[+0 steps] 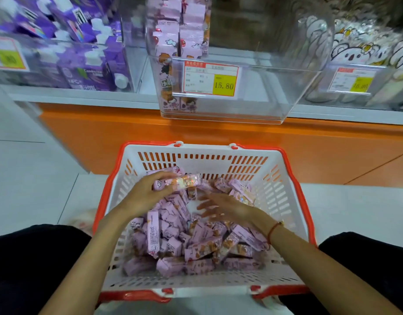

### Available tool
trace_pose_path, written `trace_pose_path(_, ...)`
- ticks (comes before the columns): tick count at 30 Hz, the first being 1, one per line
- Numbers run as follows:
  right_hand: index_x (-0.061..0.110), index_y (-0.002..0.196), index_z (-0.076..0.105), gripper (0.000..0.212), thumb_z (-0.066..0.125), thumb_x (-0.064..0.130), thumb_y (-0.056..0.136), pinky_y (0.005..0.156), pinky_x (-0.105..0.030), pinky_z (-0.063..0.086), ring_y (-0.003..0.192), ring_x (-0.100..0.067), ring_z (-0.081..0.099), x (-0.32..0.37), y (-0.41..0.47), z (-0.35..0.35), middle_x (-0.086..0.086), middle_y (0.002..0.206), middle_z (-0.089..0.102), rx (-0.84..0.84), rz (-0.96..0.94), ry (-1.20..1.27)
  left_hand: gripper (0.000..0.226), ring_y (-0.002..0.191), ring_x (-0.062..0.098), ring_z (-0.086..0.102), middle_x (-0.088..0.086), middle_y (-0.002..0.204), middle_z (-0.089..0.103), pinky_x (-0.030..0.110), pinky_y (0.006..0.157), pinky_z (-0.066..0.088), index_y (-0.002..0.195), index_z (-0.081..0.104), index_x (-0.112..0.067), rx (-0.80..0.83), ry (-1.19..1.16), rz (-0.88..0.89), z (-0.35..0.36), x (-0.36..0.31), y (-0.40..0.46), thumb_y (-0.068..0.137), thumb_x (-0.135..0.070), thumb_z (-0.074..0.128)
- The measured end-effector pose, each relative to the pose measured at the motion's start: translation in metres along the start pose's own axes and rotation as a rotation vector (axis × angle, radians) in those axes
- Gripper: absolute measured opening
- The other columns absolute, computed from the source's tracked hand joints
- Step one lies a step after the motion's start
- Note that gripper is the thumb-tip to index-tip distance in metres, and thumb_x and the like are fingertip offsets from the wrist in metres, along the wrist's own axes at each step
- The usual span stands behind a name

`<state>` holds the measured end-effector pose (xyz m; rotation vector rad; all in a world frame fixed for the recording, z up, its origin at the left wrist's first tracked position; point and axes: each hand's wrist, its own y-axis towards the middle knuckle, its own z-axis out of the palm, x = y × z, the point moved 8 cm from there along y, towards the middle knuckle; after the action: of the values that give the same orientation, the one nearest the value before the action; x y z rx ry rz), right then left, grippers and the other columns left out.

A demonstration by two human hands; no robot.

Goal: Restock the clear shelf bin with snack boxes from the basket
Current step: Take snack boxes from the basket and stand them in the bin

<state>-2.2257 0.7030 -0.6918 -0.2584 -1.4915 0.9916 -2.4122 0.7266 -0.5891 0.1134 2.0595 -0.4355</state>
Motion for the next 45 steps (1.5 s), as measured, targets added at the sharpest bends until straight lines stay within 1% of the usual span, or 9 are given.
trace_pose_path(2,0.009,0.117,0.054,0.021,0.045,0.017,0.100,0.070,-0.025,0.053,0.076,-0.013,0.066,-0.023,0.001,0.012,-0.001,0.093,0.067,0.076,0.030,-0.439,0.038,0.124,0.008,0.043,-0.005,0.135,0.050,0.012,0.092,0.031,0.125,0.057,-0.019,-0.097,-0.001,-0.066,-0.009,0.011,-0.005,0.087,-0.021,0.064)
trace_pose_path(5,0.023,0.142,0.036,0.055,0.057,0.016,0.092,0.093,-0.040,0.049,0.109,-0.030,0.056,-0.054,0.002,0.025,-0.011,0.128,0.049,0.141,-0.014,-1.225,0.051,0.119,0.014,0.045,-0.004,0.124,0.049,0.021,0.091,0.033,0.124,0.053,-0.019,-0.237,-0.051,-0.232,-0.019,0.031,-0.012,0.079,-0.022,0.074)
trace_pose_path(11,0.027,0.132,0.054,0.040,0.056,0.036,0.092,0.096,-0.042,0.044,0.112,-0.031,0.048,-0.056,0.001,0.038,-0.011,0.127,0.042,0.032,-0.221,-1.367,0.027,0.090,0.010,0.061,-0.003,0.098,0.067,0.017,0.078,0.045,0.093,0.065,-0.023,-0.197,-0.526,-0.294,-0.001,0.038,-0.013,0.070,-0.025,0.079)
trace_pose_path(16,0.009,0.115,0.058,0.033,0.066,0.028,0.088,0.083,-0.032,0.046,0.100,-0.027,0.052,-0.042,-0.006,0.034,-0.009,0.111,0.050,0.046,-0.165,-0.957,0.044,0.103,0.014,0.058,0.005,0.107,0.063,0.032,0.106,0.039,0.088,0.055,-0.005,-0.207,-0.878,-0.338,0.017,0.034,-0.010,0.063,-0.036,0.075)
trace_pose_path(21,0.022,0.113,0.053,0.022,0.058,0.029,0.093,0.078,-0.023,0.052,0.086,-0.011,0.064,0.040,-0.045,0.013,0.001,0.100,0.063,0.150,-0.039,-0.228,0.036,0.095,0.022,0.067,0.009,0.092,0.066,0.032,0.089,0.053,0.106,0.061,-0.017,-0.181,-0.937,-0.211,0.002,-0.002,-0.009,0.081,-0.043,0.061)
trace_pose_path(26,0.019,0.141,0.043,0.069,0.065,0.036,0.078,0.108,-0.037,0.039,0.129,-0.013,0.046,0.117,-0.098,-0.007,0.004,0.140,0.049,0.045,-0.129,-0.148,0.037,0.093,0.019,0.070,0.000,0.075,0.072,0.027,0.081,0.056,0.086,0.059,-0.015,-0.263,-0.905,-0.062,-0.040,-0.057,-0.028,0.073,-0.047,0.071)
trace_pose_path(34,0.030,0.105,0.071,0.030,0.074,0.036,0.076,0.074,-0.011,0.048,0.090,0.000,0.064,0.231,-0.201,0.039,0.010,0.103,0.071,0.062,-0.630,-0.190,0.031,0.089,0.009,0.069,-0.005,0.092,0.073,0.020,0.080,0.055,0.079,0.063,-0.027,-0.601,-0.968,0.533,-0.132,-0.201,-0.088,0.059,-0.015,0.083)
trace_pose_path(40,0.021,0.098,0.063,0.024,0.069,0.022,0.075,0.065,-0.016,0.053,0.078,-0.008,0.070,0.314,-0.256,0.016,0.005,0.084,0.072,-0.189,-0.964,-0.049,0.011,0.083,0.011,0.069,0.011,0.094,0.070,0.021,0.077,0.056,0.095,0.063,0.002,-0.216,-1.444,0.238,-0.148,-0.256,-0.046,0.087,0.000,0.057)
trace_pose_path(45,0.020,0.091,0.066,0.005,0.063,0.018,0.087,0.057,-0.018,0.053,0.074,-0.005,0.067,0.348,-0.223,-0.010,0.005,0.083,0.071,-0.281,-0.732,-0.069,0.028,0.079,0.006,0.067,0.001,0.083,0.073,0.021,0.072,0.056,0.102,0.064,-0.017,-0.096,-1.288,0.197,-0.161,-0.255,-0.026,0.081,-0.035,0.061)
